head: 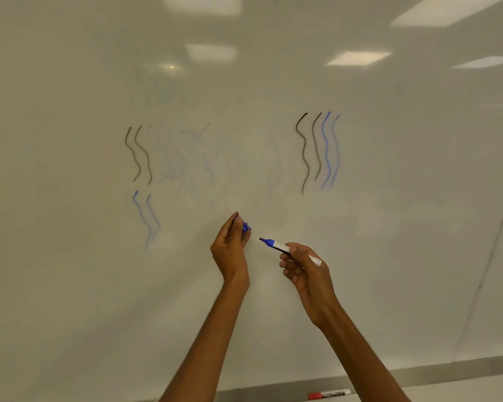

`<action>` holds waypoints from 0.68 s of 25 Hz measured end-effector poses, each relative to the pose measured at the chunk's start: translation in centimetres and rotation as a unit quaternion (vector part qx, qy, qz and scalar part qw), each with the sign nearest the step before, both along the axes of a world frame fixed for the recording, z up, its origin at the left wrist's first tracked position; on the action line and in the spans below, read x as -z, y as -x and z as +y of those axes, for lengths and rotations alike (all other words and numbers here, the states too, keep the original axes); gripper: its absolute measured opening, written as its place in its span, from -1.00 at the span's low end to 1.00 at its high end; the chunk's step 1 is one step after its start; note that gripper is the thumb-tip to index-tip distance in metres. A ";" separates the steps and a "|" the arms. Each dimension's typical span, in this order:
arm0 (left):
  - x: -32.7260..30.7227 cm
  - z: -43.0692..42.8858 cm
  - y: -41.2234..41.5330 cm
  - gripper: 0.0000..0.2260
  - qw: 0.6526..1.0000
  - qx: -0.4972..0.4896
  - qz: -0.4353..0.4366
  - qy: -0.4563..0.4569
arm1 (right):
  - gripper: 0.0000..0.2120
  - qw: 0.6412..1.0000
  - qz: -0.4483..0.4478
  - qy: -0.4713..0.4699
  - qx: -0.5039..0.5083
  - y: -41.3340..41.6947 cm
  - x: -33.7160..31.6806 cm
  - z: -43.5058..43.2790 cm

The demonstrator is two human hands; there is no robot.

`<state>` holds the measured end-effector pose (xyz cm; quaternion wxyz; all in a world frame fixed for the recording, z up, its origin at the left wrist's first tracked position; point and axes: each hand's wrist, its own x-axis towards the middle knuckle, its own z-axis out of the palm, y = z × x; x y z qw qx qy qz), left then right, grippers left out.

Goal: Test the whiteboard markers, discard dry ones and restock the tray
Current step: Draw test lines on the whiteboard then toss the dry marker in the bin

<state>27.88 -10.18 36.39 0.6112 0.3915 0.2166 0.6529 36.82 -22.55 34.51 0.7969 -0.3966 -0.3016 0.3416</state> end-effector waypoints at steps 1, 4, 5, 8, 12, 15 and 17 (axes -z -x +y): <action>0.8 0.0 0.8 -0.79 0.999 0.016 -0.003 0.031 | -0.80 1.000 0.003 0.002 -0.001 0.8 0.4 0.2; 2.5 -0.2 3.1 -0.82 0.995 0.056 -0.015 0.086 | -0.79 1.000 0.013 0.007 -0.004 2.5 1.6 0.8; 3.0 -0.3 3.8 -0.82 0.993 0.060 -0.015 0.096 | -0.78 1.000 0.014 0.012 -0.004 3.1 2.0 1.0; 4.5 -0.3 6.1 -0.80 0.992 0.059 -0.009 0.108 | -0.77 0.999 0.014 0.031 -0.005 5.0 3.3 1.6; 6.0 -0.6 8.4 -0.79 0.991 0.072 0.001 0.109 | -0.77 0.998 -0.003 0.058 -0.003 7.5 4.7 2.2; 7.1 -0.9 9.6 -0.78 0.991 0.084 0.026 0.105 | -0.79 0.997 -0.022 0.074 0.005 9.1 5.4 2.4; 7.6 -1.1 10.5 -0.78 0.990 0.082 0.038 0.105 | -0.79 0.997 -0.034 0.074 0.001 9.9 5.7 2.4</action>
